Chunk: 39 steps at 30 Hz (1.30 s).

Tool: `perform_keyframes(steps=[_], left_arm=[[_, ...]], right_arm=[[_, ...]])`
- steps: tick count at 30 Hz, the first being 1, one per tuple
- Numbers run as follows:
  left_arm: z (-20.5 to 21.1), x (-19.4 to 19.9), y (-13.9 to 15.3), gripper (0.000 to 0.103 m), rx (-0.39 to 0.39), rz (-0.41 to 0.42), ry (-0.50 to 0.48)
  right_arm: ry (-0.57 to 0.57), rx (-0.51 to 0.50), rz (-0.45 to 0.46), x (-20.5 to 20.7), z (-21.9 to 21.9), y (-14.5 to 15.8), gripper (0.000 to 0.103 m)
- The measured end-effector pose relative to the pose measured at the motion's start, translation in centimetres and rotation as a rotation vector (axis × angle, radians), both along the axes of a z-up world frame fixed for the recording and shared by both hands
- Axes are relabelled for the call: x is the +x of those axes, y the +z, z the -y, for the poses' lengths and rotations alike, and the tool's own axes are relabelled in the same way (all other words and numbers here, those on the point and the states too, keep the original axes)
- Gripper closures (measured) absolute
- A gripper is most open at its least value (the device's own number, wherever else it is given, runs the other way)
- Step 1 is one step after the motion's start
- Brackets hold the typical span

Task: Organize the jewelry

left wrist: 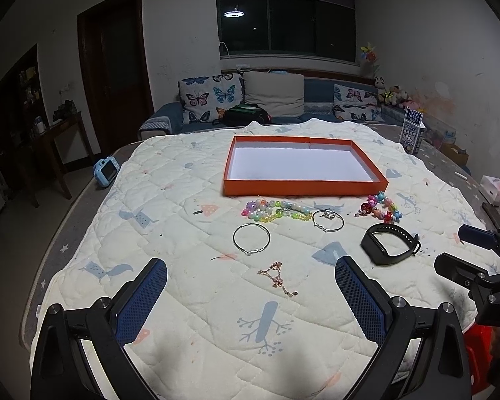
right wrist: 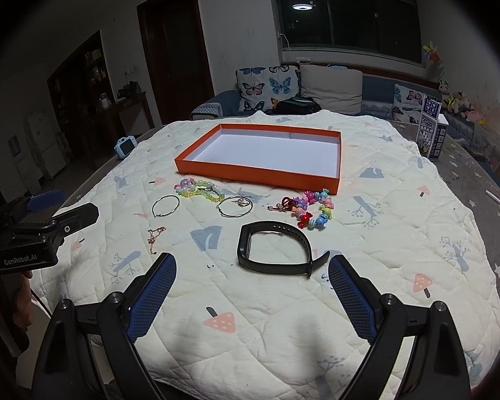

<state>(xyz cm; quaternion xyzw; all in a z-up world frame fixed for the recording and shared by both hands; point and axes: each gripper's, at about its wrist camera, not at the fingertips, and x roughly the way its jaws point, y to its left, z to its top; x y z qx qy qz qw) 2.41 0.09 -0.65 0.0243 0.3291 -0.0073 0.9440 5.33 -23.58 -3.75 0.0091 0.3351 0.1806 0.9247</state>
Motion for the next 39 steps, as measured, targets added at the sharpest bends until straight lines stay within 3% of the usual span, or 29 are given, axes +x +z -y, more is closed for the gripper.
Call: perform_keyframes(steps=[8, 16, 27, 34, 39], left_arm=[[0.2, 1.2, -0.6, 0.0, 0.007, -0.021, -0.027], [0.3, 2.6, -1.2, 0.0, -0.015, -0.047, -0.093], [-0.6, 4.4, -2.0, 0.0, -0.12, -0.094, -0.21], [-0.6, 6.0, -2.5, 0.0, -0.12, -0.121, -0.258], [-0.6, 7.7, -3.1, 0.0, -0.134, -0.149, -0.294]], right_arm=[[0.052, -0.014, -0.046, 1.4, 0.4, -0.7, 0.008], [0.177, -0.042, -0.089, 2.9, 0.3, -1.3, 0.012], [0.47, -0.178, -0.128, 6.4, -0.9, -1.8, 0.018], [0.713, -0.354, -0.101, 8.0, -2.8, -2.2, 0.018], [0.853, -0.399, -0.134, 9.8, -3.7, -3.1, 0.018]])
